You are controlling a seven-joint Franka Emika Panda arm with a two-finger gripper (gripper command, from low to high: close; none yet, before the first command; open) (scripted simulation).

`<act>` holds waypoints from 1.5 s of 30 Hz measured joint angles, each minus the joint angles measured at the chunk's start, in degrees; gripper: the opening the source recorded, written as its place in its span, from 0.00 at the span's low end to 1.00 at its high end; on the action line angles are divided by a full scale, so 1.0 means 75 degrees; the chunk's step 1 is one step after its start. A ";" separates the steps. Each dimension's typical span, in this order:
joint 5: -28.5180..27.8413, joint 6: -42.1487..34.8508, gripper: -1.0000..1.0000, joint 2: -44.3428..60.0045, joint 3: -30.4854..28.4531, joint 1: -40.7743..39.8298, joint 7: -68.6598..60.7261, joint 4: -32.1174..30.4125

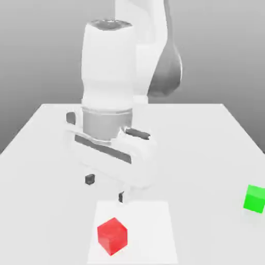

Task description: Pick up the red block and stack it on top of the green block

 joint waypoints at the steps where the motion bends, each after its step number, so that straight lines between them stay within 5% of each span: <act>1: 0.0050 0.0123 0.50 0.0271 -0.0017 0.0008 0.0187 -0.0079; 7: -0.0188 0.1350 0.50 0.1923 -0.0279 0.0187 0.0714 -0.0010; 8: -0.0239 0.1513 0.00 0.2117 -0.0329 0.0227 0.0754 0.0018; 15: -0.0249 0.1533 0.00 0.2125 -0.0326 0.0223 0.0765 0.0018; 20: 0.0099 0.0523 0.00 0.0926 -0.0106 0.0086 0.0499 -0.0168; 33: -0.0072 -0.0216 0.00 0.0198 0.2854 0.2542 -0.2646 -0.0221; 36: -0.0668 -0.0128 0.00 0.0576 0.3325 0.3258 -0.3088 -0.0031; 39: -0.1847 0.0391 0.00 0.1483 0.2918 0.3982 -0.2682 0.0186; 40: -0.2093 0.0528 1.00 0.1680 0.2766 0.4128 -0.2536 0.0213; 45: -0.2093 0.0529 1.00 0.1680 0.2766 0.4124 -0.2536 0.0213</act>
